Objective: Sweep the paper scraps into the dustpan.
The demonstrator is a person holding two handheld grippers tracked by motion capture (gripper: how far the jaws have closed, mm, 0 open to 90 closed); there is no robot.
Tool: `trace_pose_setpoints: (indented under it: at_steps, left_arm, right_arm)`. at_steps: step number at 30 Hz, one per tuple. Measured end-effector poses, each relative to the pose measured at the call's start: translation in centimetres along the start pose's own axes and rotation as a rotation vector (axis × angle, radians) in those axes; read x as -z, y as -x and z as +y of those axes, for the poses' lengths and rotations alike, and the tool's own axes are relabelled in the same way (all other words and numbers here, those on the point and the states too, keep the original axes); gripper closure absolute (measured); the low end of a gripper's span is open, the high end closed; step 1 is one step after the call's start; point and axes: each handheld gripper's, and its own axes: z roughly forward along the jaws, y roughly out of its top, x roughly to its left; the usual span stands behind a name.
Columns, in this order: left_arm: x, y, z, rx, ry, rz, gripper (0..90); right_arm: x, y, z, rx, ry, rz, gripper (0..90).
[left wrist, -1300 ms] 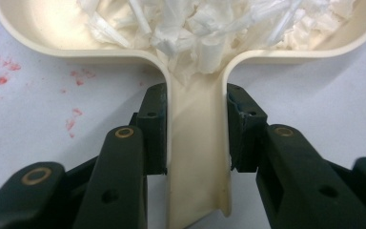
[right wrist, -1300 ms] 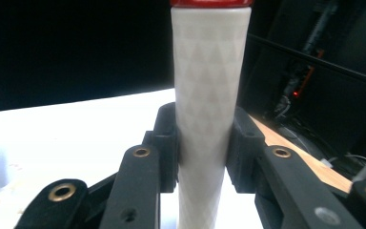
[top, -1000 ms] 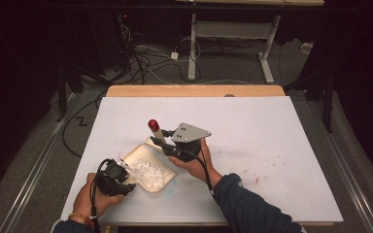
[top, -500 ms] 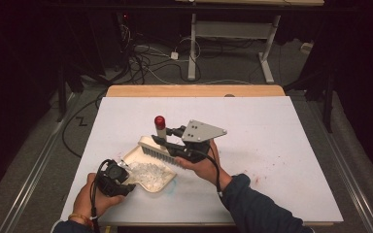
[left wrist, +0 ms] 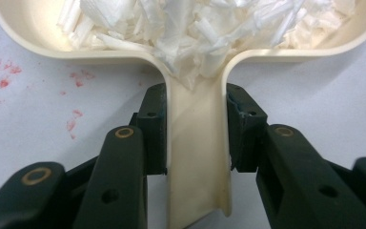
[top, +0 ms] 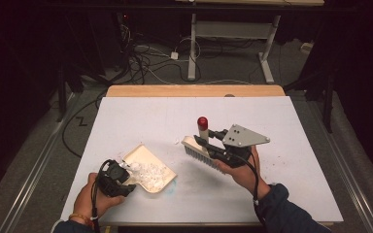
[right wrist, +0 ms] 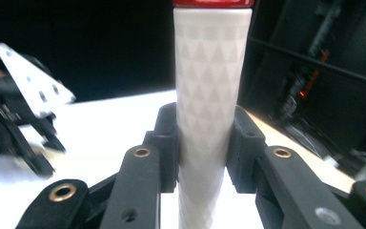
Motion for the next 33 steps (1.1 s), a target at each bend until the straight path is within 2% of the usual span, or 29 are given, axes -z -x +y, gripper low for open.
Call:
trace_pose_setpoints:
  at_steps: [4, 7, 11, 17, 20, 24, 28, 33]
  left_arm:
    - [0.0, 0.1, 0.1, -0.001, -0.005, 0.004, 63.2]
    - [0.0, 0.1, 0.2, -0.002, -0.009, 0.006, 63.2]
    - [0.0, 0.1, 0.2, -0.002, -0.008, 0.004, 63.2]
    - [0.1, 0.2, 0.2, 0.012, 0.0, 0.004, 63.3]
    - [0.3, 0.2, 0.2, 0.015, 0.004, 0.002, 63.3]
    - [0.7, 0.3, 0.1, 0.015, -0.001, 0.005, 63.3]
    - [1.0, 0.4, 0.0, 0.018, -0.01, 0.0, 63.3]
    - [1.0, 0.4, 0.0, 0.016, -0.014, 0.002, 63.3]
  right_arm:
    - [-0.3, -0.2, -0.8, -0.015, -0.018, -0.007, 70.3]
    - [-0.9, -0.8, -1.3, -0.006, -0.03, -0.007, 70.3]
    - [-2.1, -1.7, -1.5, -0.013, -0.033, 0.017, 70.3]
    - [-4.3, -4.1, -0.6, 0.026, -0.038, 0.098, 70.2]
    - [-4.9, -5.0, 0.1, 0.003, -0.02, 0.164, 70.3]
    - [-5.0, -5.6, 0.8, 0.005, 0.013, 0.209, 70.4]
    - [-4.3, -5.4, 1.2, 0.011, 0.03, 0.188, 70.4]
    - [-2.8, -3.8, 1.7, -0.023, 0.061, 0.147, 70.3]
